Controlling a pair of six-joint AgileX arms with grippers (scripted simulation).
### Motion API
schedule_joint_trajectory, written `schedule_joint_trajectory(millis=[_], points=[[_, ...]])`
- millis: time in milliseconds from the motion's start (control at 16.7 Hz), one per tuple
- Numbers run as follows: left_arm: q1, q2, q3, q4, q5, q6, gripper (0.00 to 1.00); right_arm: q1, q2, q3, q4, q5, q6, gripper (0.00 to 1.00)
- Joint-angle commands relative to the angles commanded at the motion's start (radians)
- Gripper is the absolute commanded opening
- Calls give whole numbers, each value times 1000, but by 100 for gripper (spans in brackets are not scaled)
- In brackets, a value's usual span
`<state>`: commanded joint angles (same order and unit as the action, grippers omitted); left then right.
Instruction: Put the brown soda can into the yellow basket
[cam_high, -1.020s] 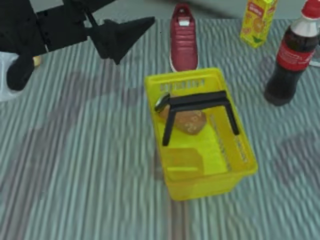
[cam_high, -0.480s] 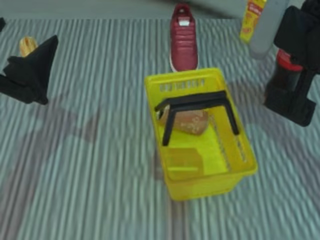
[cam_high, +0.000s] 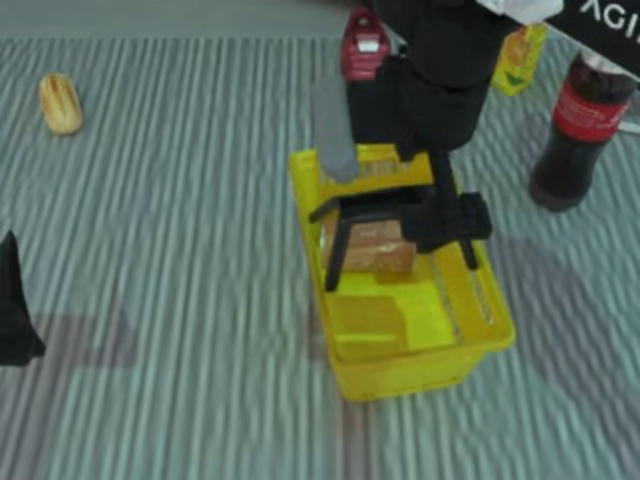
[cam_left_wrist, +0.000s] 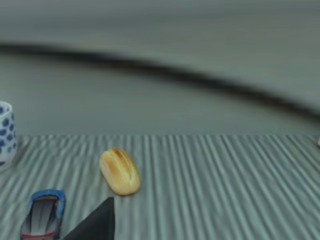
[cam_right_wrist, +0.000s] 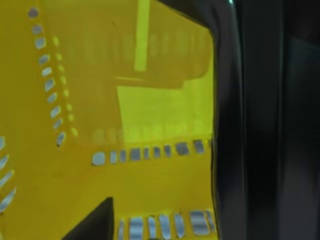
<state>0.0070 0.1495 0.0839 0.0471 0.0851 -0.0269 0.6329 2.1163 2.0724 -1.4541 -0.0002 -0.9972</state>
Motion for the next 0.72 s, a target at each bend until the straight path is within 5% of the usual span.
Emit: schedule_joint_trajectory(millis=[240, 720], points=[[12, -140, -79, -45, -80, 25, 100, 38, 115, 127, -81, 3, -61, 100], [13, -149, -84, -47, -85, 27, 100, 39, 119, 118, -69, 4, -67, 100]])
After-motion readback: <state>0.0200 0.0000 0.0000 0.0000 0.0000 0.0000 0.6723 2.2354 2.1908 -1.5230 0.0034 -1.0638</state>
